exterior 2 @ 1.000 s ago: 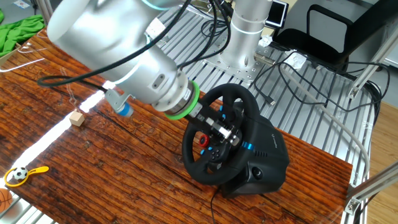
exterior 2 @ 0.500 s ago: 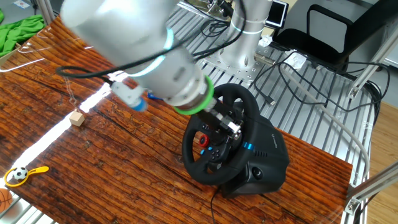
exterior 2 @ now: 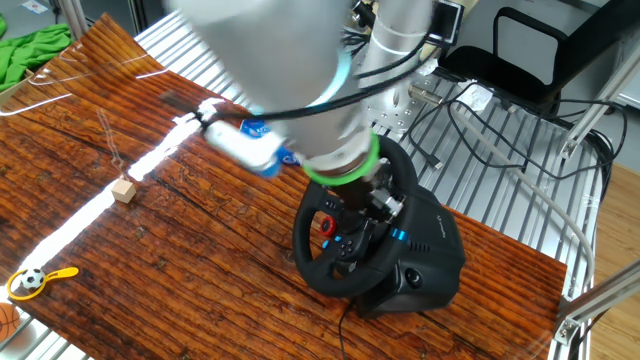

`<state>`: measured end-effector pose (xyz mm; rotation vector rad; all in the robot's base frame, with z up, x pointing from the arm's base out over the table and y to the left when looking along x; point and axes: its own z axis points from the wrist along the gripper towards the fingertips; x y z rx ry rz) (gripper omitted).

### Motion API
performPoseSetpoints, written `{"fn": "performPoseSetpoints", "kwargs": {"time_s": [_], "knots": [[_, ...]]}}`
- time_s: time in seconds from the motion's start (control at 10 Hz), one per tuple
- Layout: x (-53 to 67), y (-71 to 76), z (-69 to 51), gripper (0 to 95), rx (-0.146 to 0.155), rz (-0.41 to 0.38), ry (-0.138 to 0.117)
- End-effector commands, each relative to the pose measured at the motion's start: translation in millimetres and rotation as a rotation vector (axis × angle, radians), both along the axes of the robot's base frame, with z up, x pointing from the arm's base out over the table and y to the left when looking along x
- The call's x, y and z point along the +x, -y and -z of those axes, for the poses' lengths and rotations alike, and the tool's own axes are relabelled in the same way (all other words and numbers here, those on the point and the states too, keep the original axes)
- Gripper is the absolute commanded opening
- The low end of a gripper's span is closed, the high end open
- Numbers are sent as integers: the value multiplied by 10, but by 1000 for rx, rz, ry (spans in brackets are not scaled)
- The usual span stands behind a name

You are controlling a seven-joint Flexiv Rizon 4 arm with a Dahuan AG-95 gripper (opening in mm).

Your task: Rotate the steering wheel 90 degrees clockwise

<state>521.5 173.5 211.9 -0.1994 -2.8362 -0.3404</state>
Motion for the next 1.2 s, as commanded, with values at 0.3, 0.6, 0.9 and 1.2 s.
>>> {"fn": "performPoseSetpoints", "kwargs": {"time_s": [0.3,0.6,0.9,1.2], "knots": [[30,14,-13,0,-51,-4,32],[51,47,-11,0,-53,-2,31],[87,98,-16,0,-53,-8,33],[95,108,-16,0,-54,-5,30]]}}
